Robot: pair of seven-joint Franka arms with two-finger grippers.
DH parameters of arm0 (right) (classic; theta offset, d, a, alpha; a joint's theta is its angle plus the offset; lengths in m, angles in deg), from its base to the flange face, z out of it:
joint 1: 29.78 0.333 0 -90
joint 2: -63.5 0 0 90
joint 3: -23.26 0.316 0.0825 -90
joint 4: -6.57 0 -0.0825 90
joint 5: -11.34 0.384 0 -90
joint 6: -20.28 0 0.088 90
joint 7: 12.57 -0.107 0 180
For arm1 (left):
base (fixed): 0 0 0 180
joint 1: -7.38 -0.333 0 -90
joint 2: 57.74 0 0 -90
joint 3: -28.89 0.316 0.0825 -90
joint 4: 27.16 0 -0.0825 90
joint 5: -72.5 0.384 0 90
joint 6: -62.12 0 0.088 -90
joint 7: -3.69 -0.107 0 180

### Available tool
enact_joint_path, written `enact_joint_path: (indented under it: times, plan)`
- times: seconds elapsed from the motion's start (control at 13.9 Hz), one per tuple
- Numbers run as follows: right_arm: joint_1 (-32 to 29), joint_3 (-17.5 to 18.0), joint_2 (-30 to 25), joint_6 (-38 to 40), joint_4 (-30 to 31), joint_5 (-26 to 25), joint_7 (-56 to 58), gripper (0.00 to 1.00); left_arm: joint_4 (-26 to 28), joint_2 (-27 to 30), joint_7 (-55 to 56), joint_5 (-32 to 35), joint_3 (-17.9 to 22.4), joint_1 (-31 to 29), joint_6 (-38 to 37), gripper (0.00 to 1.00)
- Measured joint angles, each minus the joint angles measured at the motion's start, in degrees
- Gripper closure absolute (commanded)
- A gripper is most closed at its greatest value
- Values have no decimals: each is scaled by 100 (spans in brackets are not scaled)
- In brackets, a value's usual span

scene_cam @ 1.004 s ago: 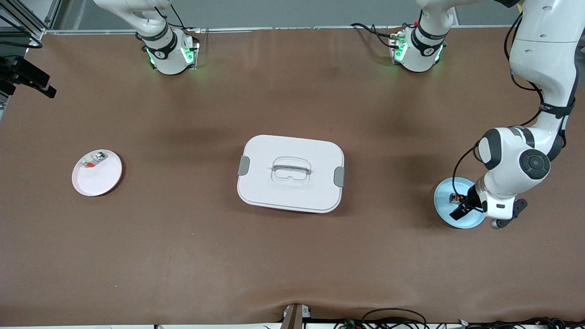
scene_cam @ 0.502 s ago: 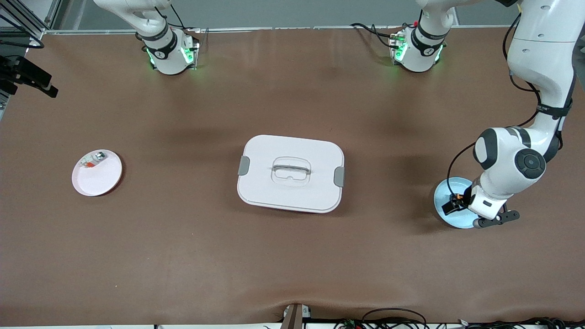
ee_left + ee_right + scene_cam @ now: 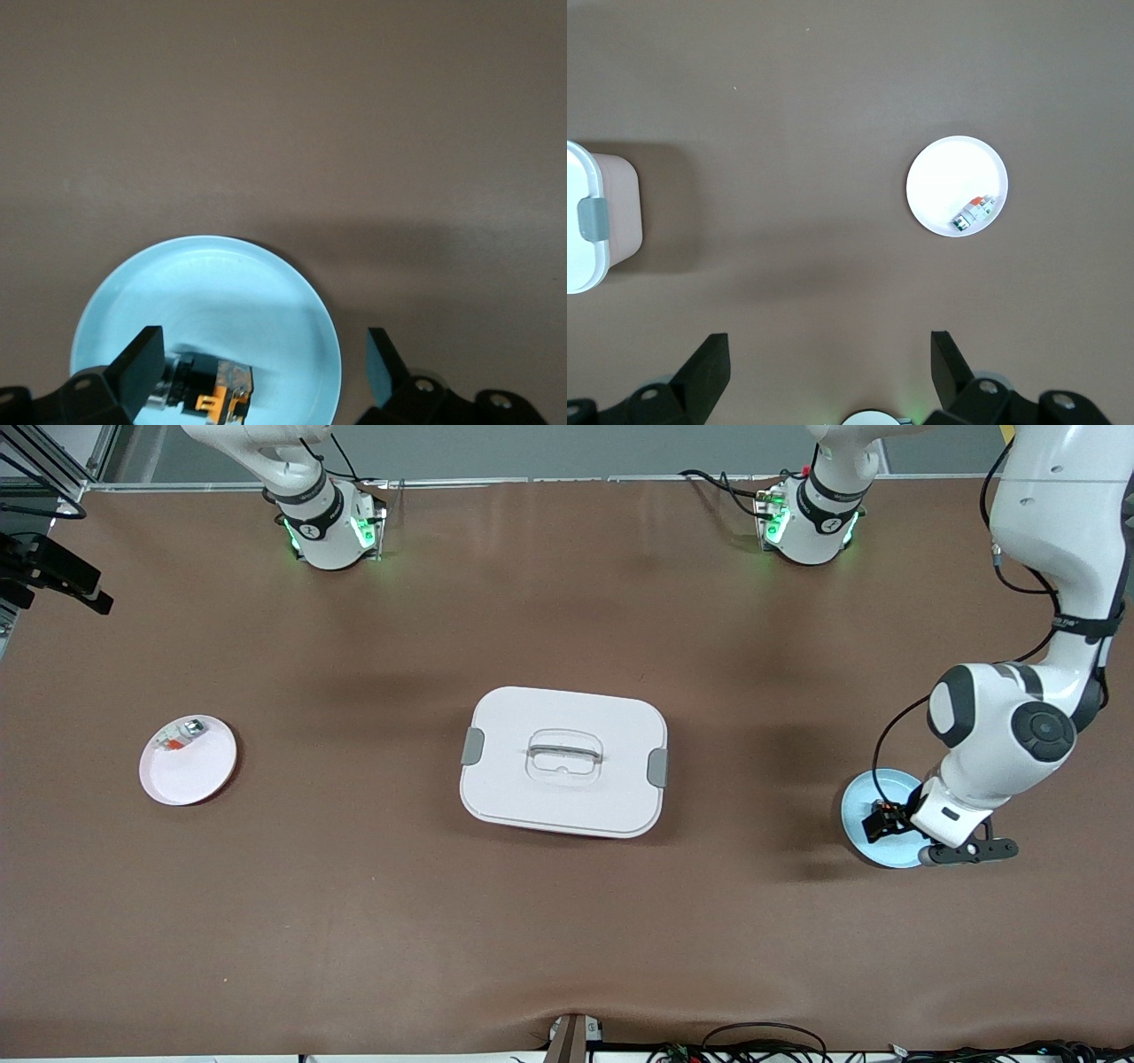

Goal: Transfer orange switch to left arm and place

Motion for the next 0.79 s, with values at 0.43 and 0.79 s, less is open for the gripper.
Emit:
enact_joint_path:
  times: [0.43, 0.79]
  plan:
    - [0, 9, 0, 5, 5, 0, 0, 0, -9, 1051, 0, 0, 0, -16, -752, 0]
    - [0, 4, 0, 13, 10, 0, 0, 0, -74, 1909, 0, -105, 0, -17, -2122, 0]
